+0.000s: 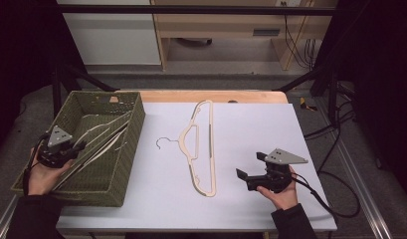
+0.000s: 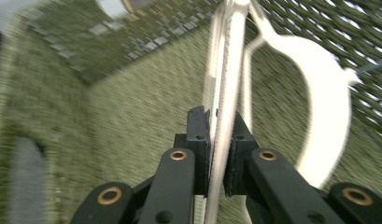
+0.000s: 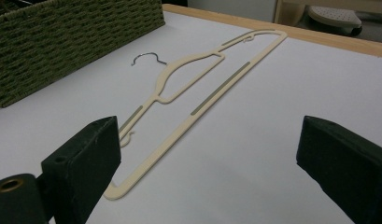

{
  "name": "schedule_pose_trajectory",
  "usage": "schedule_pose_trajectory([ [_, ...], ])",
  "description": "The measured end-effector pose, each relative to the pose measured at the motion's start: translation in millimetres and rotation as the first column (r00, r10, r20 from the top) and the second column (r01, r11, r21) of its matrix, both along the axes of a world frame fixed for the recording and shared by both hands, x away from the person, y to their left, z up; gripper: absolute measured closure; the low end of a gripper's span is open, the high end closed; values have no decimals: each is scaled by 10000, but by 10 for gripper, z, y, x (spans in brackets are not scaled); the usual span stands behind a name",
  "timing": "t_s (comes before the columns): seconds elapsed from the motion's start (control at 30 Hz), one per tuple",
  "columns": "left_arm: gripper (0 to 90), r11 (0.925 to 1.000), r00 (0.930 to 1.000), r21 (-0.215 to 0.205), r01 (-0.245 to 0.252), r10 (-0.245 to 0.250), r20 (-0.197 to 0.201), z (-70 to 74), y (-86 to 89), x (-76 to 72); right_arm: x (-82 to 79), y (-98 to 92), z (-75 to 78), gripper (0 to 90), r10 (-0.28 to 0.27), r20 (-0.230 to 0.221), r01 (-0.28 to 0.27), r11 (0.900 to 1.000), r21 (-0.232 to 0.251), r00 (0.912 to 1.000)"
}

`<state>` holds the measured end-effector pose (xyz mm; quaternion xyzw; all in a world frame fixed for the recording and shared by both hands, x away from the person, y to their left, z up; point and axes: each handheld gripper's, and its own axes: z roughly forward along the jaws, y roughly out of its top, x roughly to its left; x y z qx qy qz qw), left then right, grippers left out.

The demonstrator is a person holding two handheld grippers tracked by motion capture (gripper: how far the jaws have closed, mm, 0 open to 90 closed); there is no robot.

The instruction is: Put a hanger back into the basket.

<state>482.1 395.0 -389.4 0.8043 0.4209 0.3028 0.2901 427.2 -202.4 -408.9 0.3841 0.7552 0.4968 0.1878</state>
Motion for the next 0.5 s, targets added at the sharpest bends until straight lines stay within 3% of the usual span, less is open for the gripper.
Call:
schedule_pose_trajectory([
  [0.1,815,9997,9985,-164,177,-185,-523,-1,-30,6,3,14,-13,71,41,-59,-41,10000,-30,10000],
  [0.2,787,9994,9949,7,345,-343,-951,8,-60,8,6,24,-19,72,53,-64,-53,10000,-30,10000],
  [0.37,700,9981,9902,-37,618,-618,-1248,4,-89,-9,0,27,-18,72,67,-77,-67,10000,-23,9999],
  [0.5,584,9945,9875,116,1046,-1024,-1199,5,-119,-35,-5,32,-15,72,72,-87,-72,10000,5,9999],
])
